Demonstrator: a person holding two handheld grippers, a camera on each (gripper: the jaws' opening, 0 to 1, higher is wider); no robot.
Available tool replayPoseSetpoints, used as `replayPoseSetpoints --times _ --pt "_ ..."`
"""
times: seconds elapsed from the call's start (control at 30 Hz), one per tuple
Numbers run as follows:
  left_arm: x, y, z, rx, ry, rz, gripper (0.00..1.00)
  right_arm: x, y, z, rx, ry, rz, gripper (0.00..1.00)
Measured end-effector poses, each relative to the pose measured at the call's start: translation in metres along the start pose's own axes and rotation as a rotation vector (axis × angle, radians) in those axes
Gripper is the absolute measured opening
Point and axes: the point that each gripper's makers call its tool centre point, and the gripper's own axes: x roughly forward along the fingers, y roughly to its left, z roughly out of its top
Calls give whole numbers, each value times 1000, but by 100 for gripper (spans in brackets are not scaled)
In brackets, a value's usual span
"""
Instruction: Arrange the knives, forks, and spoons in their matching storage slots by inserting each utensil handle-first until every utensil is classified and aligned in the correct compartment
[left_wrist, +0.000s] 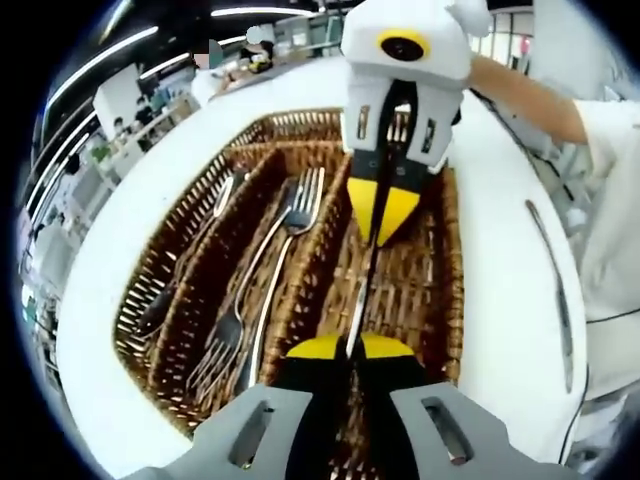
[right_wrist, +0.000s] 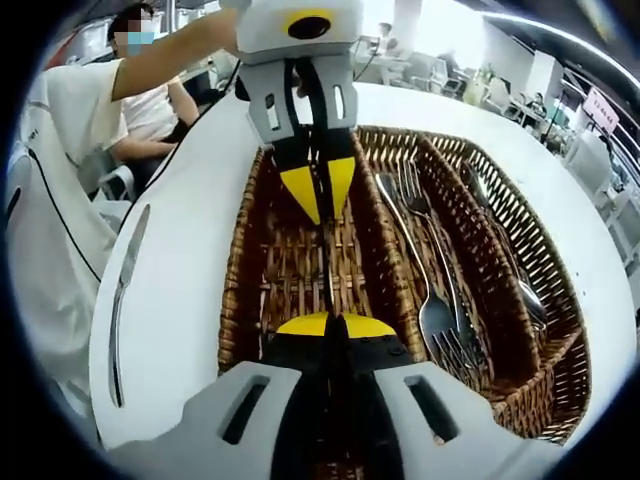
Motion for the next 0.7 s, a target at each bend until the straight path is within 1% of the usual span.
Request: replayPoseSetpoints --times 0.03,0.13,0.2,0.27,0.33,0.7 --pt "0 0 0 -2 -1 0 5 0 0 0 6 4 -1 2" --pt "0 0 0 7 -3 3 5 0 0 0 -15 16 -5 3" --pt "0 1 -2 4 6 9 5 0 0 -1 -15 19 -7 4" --pt "-1 3 -4 0 7 17 6 -2 -5 -1 -71 18 -39 7" --pt "-2 6 -5 -31 -3 19 7 -2 -4 -2 -54 21 -31 7" --pt "-2 7 -6 -22 1 30 7 -4 -4 -4 -75 17 -46 7"
